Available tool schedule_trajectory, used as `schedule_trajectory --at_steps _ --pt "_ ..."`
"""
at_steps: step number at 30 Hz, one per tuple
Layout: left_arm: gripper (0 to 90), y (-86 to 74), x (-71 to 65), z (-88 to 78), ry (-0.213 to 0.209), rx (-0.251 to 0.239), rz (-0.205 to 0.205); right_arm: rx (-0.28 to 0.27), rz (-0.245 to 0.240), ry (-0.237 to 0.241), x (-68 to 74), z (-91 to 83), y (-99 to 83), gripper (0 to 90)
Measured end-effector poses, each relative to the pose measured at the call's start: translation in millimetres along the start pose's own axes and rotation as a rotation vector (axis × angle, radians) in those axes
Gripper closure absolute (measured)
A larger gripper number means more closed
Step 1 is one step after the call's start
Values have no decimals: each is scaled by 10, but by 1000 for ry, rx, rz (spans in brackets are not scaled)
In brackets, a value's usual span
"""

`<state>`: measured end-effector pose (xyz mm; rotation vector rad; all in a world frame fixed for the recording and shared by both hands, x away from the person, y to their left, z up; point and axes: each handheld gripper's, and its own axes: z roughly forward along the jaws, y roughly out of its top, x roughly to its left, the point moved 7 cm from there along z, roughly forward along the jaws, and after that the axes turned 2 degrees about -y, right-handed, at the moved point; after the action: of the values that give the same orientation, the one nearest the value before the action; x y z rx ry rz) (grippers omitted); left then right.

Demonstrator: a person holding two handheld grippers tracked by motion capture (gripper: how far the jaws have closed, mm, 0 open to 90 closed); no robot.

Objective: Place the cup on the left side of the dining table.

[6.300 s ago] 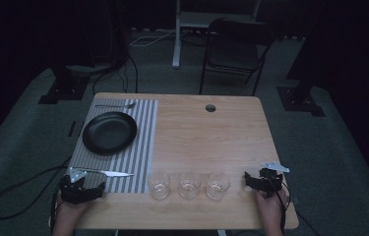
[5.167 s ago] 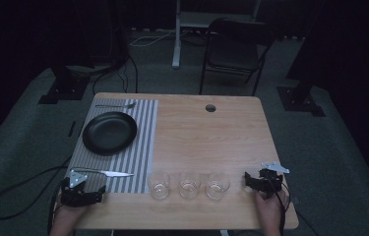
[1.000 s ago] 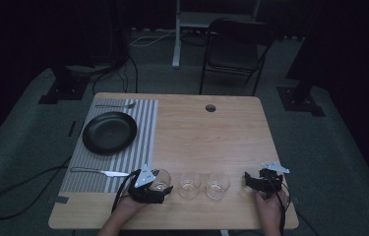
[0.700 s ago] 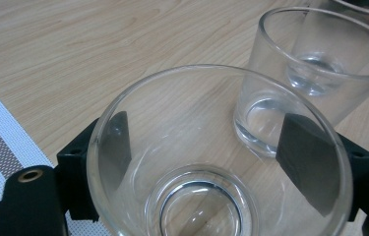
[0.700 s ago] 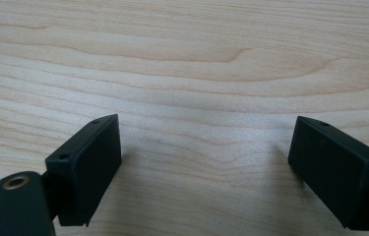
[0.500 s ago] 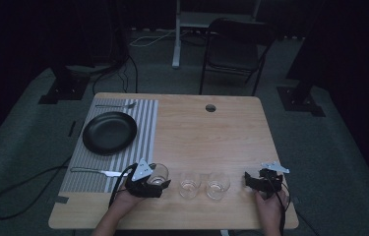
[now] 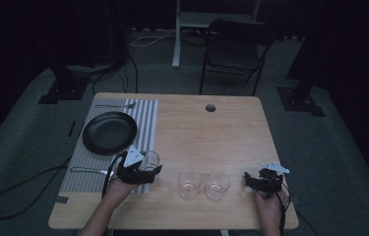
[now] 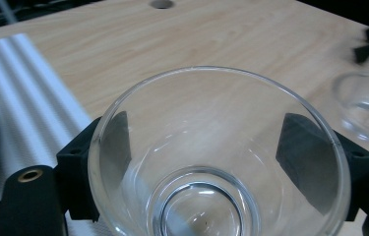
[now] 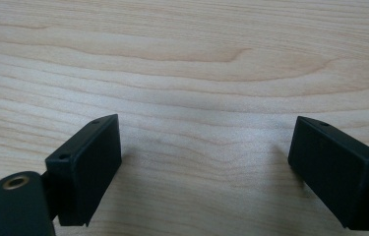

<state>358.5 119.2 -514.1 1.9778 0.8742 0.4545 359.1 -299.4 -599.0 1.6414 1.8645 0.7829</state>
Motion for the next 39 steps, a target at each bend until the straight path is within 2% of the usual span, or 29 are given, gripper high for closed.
schedule_trajectory --at_steps 5,13,21,31,39 --pt "188 47 153 -37 58 0 -25 0 0 0 0 0 0 122" --pt "189 81 420 -94 143 -11 -93 0 0 0 0 0 0 122" --pt "188 50 631 -81 177 -26 -154 0 1 0 1 0 0 122" --pt "188 -104 853 2 202 6 -213 0 0 0 1 0 0 122" --pt "188 -235 915 69 220 36 -206 0 0 0 0 0 0 122"
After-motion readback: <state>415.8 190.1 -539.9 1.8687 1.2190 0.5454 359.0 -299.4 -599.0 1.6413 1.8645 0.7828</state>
